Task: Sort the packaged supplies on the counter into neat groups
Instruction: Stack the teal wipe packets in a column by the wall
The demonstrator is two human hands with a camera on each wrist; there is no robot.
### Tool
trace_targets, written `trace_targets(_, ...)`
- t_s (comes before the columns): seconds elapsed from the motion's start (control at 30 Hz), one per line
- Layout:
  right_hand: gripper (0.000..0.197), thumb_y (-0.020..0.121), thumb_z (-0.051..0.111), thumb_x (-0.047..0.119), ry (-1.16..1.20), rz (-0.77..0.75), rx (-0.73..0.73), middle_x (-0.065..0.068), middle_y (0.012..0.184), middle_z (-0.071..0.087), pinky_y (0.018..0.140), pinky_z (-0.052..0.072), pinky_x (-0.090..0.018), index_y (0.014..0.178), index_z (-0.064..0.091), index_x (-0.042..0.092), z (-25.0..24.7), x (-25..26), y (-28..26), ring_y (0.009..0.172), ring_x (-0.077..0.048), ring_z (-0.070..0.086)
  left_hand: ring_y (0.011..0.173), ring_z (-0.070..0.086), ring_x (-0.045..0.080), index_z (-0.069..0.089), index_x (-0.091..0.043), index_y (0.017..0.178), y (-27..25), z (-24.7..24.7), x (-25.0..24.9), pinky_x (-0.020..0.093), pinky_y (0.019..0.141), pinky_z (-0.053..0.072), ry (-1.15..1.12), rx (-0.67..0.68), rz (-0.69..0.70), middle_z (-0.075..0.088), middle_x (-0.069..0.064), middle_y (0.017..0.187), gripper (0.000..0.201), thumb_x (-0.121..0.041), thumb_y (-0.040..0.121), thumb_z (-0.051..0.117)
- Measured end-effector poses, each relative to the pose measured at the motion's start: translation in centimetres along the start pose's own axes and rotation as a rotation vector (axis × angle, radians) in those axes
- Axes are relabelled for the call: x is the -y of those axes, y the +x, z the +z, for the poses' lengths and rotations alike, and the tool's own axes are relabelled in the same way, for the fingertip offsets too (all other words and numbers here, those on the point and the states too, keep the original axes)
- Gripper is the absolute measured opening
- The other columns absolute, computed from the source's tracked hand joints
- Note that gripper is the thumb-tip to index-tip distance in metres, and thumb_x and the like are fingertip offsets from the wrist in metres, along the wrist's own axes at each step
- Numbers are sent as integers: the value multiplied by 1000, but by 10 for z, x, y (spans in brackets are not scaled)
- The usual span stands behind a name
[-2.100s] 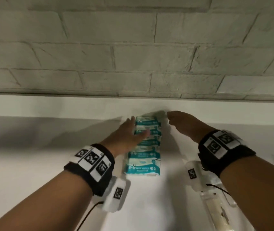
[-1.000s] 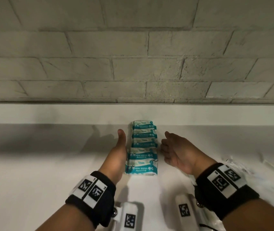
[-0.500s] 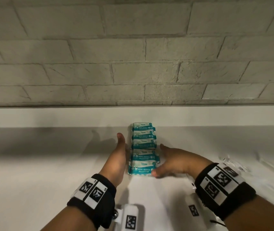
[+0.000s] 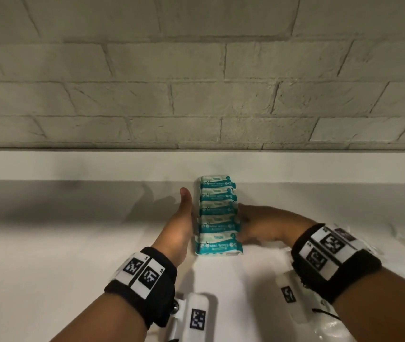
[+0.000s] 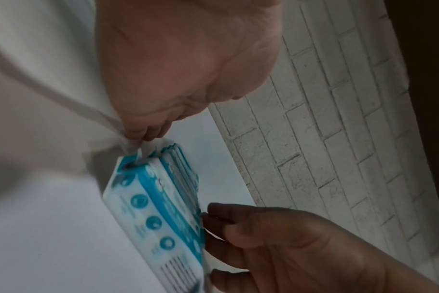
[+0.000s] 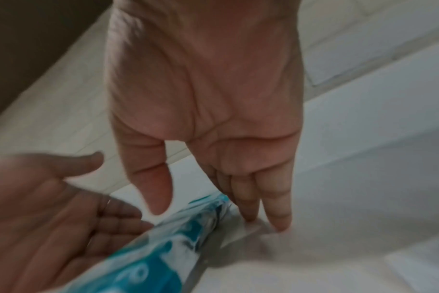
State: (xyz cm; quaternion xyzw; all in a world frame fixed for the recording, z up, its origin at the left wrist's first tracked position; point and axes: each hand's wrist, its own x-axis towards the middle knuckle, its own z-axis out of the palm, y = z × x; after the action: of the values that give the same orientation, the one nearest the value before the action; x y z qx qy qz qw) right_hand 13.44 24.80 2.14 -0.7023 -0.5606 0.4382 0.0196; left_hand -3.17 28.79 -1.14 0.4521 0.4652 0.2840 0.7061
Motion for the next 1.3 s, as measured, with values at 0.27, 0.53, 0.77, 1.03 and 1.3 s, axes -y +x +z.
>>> trace_targets(0.27,73,90,61,9,231,10,-150,-10,155,29,116,26,-39,151,21,9,-31,-3,37,140,-24,31,80,64,4,59,-25,101,52,-5,-20,30,98,40,69,-110,-22,72,-7,73,61,-67,93,15)
trace_targets(0.53,41,92,49,-9,358,-38,-130,-22,126,53,110,37,-46,132,43,-8,-36,-8,70,118,-31,50,101,70,23,73,-22,97,71,-5,-20,41,102,45,131,47,-42,74,9,105,82,-81,79,18)
trace_targets(0.77,52,95,53,17,158,41,-175,-5,149,40,108,38,-33,145,39,17,-45,-24,23,133,-22,42,142,28,15,25,-29,150,41,-13,-26,40,118,18,352,-112,0,28,-6,156,88,-83,79,25)
trace_targets(1.03,44,95,52,35,-165,86,-210,6,146,44,103,32,-27,139,46,32,-45,-94,-108,130,-15,44,110,58,11,56,-18,129,-53,29,-19,20,93,42,555,49,267,59,1,129,34,-20,95,56)
trace_targets(1.3,36,91,57,38,-359,222,-174,12,136,52,100,36,-24,128,56,35,20,-168,-229,122,-10,49,129,44,12,50,-34,133,-113,114,32,24,105,33,1223,412,318,44,-9,143,44,-47,91,54)
